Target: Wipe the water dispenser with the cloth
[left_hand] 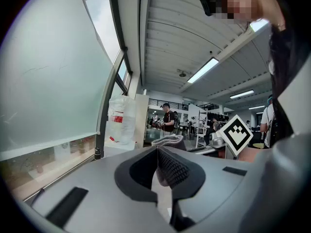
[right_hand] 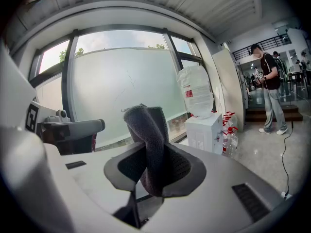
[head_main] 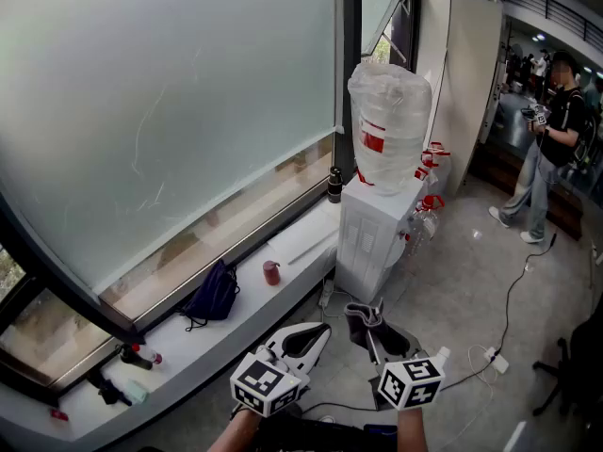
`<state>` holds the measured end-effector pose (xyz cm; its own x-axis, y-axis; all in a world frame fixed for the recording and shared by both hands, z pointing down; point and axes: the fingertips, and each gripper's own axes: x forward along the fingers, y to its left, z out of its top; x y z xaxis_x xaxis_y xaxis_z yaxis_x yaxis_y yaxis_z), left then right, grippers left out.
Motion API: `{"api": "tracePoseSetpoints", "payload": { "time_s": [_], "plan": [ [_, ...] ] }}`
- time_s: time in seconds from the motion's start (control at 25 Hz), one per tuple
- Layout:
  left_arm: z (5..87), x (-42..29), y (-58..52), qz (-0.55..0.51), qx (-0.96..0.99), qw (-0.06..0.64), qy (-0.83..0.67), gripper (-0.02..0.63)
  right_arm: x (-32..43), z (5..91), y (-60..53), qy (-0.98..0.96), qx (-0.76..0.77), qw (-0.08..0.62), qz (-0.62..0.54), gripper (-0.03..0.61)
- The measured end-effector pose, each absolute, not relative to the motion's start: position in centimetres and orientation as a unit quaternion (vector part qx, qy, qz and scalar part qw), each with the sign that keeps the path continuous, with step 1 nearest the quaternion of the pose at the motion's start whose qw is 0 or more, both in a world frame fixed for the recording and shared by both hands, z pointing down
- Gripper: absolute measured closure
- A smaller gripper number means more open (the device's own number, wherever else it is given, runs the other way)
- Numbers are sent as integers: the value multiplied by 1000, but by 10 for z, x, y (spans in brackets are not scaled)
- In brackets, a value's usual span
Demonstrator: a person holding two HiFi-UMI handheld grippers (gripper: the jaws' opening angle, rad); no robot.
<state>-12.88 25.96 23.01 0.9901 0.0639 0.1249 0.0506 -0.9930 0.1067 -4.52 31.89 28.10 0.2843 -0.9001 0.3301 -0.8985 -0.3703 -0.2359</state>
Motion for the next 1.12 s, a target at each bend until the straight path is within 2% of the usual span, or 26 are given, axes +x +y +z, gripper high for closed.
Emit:
{"api": "tracePoseSetpoints", "payload": {
  "time_s": [1.12],
  "plan": [
    [243,-103,258,100,994,39,37,594,-15,300,337,535,-813,44,-223,477]
  ]
}}
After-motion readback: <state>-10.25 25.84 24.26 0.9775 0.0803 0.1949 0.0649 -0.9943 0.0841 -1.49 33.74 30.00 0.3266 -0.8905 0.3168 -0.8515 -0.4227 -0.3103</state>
